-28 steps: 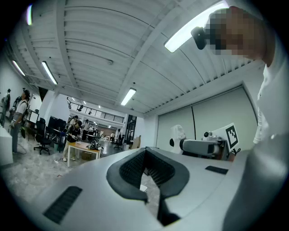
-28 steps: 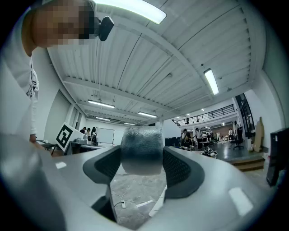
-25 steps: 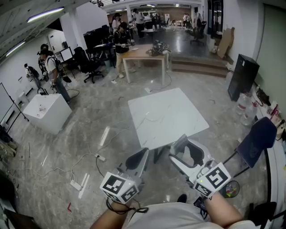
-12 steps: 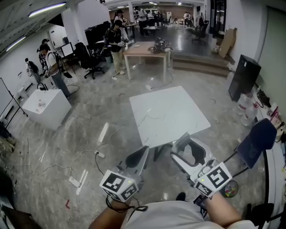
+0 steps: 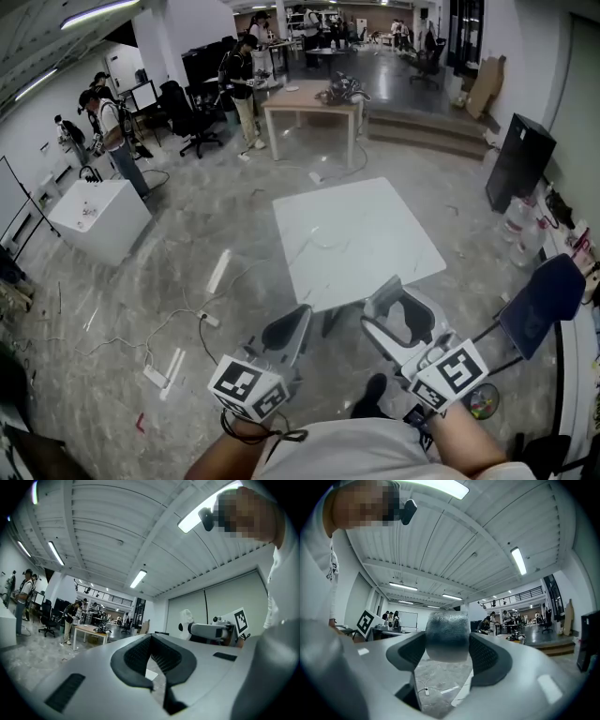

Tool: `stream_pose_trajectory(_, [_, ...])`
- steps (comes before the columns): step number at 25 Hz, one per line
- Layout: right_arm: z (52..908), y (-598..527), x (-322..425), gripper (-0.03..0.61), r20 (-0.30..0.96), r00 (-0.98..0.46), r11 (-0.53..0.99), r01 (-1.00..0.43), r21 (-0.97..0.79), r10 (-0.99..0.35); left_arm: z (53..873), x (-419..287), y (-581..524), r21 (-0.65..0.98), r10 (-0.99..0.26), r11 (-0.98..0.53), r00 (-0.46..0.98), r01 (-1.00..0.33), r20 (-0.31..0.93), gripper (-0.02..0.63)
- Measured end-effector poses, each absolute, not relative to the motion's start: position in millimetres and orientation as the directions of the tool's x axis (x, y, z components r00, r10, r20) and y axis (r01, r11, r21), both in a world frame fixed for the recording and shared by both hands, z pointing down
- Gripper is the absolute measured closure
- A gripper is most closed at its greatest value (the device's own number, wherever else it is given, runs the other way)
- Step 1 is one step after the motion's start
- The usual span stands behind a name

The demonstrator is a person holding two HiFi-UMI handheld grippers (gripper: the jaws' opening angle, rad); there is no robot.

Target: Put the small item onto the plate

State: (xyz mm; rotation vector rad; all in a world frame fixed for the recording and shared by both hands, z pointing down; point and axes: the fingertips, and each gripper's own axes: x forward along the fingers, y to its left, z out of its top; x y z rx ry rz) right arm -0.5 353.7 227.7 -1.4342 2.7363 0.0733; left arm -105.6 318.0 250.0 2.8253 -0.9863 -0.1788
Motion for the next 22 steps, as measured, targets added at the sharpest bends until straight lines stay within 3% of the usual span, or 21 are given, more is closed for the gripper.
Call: stream_pose_trajectory(22, [274,106,155,0.293,-0.003,-0.707,0.707,-0.706,-0.028,-0.707,290,49,83,0.179,-0.764,-0.636,0.645,-0.751,-0.012,0.609])
